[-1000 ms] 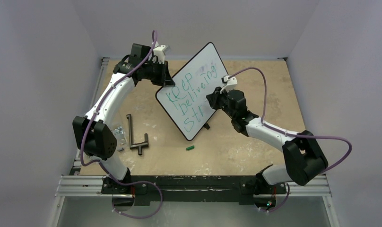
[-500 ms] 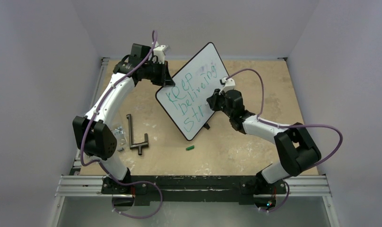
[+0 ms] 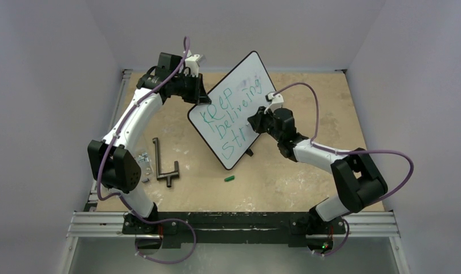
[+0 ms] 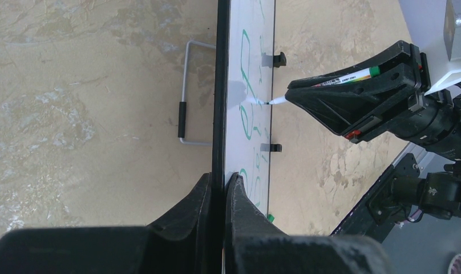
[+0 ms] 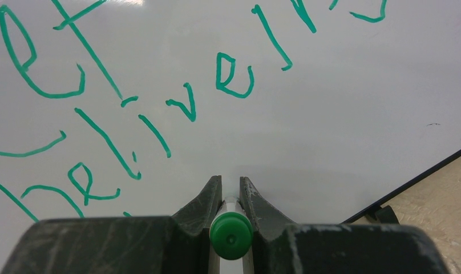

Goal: Write a sentence on the whiteboard

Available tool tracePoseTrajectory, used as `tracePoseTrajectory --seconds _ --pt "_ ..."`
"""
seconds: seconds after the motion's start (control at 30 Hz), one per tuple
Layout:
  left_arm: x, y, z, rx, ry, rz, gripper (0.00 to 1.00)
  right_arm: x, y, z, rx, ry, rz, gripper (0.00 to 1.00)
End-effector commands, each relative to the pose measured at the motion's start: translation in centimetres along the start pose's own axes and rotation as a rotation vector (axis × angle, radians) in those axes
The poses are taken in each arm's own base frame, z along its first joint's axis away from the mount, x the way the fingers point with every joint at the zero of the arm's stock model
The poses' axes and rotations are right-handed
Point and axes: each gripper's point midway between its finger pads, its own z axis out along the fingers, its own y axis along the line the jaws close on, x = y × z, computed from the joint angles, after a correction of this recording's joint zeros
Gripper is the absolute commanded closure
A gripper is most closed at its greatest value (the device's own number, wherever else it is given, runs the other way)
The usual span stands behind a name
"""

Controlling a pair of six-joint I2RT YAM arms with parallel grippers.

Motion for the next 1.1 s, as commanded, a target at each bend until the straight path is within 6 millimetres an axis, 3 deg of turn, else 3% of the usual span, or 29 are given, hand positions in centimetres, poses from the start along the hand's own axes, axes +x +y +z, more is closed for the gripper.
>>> tracePoseTrajectory --seconds 0.0,0.57,0.93,1.07 --pt "0.4 6.1 -1.7 -0.307 0.012 0.064 1.00 -0.6 1.3 -0.4 -0.065 -0.027 0.005 1.00" --pt "0.4 5.9 -1.9 -0.306 0.008 0.065 1.00 2.0 0.4 -1.6 -0.044 0.029 0.031 1.00" --pt "0.4 5.9 -1.8 -0.305 0.008 0.066 1.00 0.4 -1.1 -0.7 0.062 0.004 0.018 1.00" --pt "0.3 5.9 -1.9 -0.305 0.006 0.066 1.00 -0.7 -0.8 -0.3 0.061 -0.014 0.012 1.00"
